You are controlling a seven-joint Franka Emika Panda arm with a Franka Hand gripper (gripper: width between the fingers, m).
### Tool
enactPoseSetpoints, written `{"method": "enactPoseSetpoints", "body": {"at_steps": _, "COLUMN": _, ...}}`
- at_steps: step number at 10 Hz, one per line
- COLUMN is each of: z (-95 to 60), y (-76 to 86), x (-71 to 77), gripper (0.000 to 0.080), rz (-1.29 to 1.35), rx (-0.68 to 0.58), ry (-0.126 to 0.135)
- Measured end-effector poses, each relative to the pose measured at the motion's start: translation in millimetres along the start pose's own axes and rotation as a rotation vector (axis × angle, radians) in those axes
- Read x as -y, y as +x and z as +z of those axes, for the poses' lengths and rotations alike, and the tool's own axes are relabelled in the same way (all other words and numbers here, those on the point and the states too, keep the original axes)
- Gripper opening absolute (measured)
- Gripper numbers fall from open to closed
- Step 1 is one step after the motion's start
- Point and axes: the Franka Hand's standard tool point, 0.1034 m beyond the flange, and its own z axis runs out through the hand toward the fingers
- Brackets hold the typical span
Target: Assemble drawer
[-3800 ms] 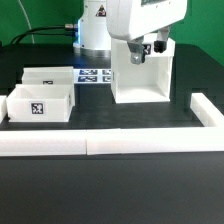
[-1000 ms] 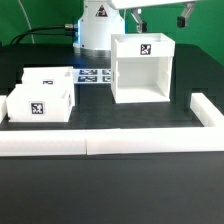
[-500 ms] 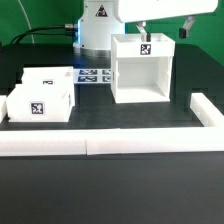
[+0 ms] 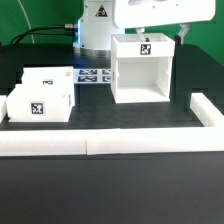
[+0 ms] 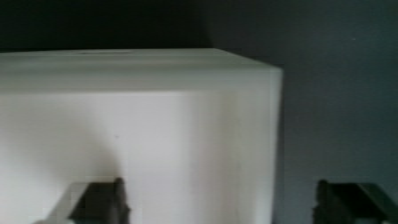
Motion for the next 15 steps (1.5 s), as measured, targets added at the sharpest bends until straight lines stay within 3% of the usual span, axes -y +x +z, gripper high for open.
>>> {"method": "enactPoseSetpoints", "body": {"at_steps": 2, "z": 0.7, "y": -0.3, "x": -0.8, "gripper": 0.0251, "rz": 0.001, "rx": 0.001, "ry": 0.0}}
{"method": "enactPoseSetpoints", "body": {"at_steps": 3, "z": 0.7, "y": -0.3, "x": -0.7, "gripper": 0.0251, "rz": 0.001, "rx": 0.001, "ry": 0.0}}
{"method": "enactPoseSetpoints", "body": {"at_steps": 4, "z": 0.8, "y": -0.3, "x": -0.8, "gripper": 0.0078, "rz": 0.001, "rx": 0.001, "ry": 0.0}}
{"method": "enactPoseSetpoints", "body": {"at_steps": 5, "z": 0.5, "y": -0.1, "x": -0.9, "gripper": 0.0038, "rz": 0.001, "rx": 0.0, "ry": 0.0}}
{"method": "enactPoseSetpoints", "body": {"at_steps": 11, "z": -0.3, "y": 2.4, "x": -2.5, "gripper": 0.0038, "rz": 0.004, "rx": -0.001, "ry": 0.001}}
{"method": "enactPoseSetpoints", "body": {"at_steps": 15, "z": -5.2, "y": 59.4, "x": -18.1, "gripper": 0.0038, "rz": 0.047, "rx": -0.033, "ry": 0.017}}
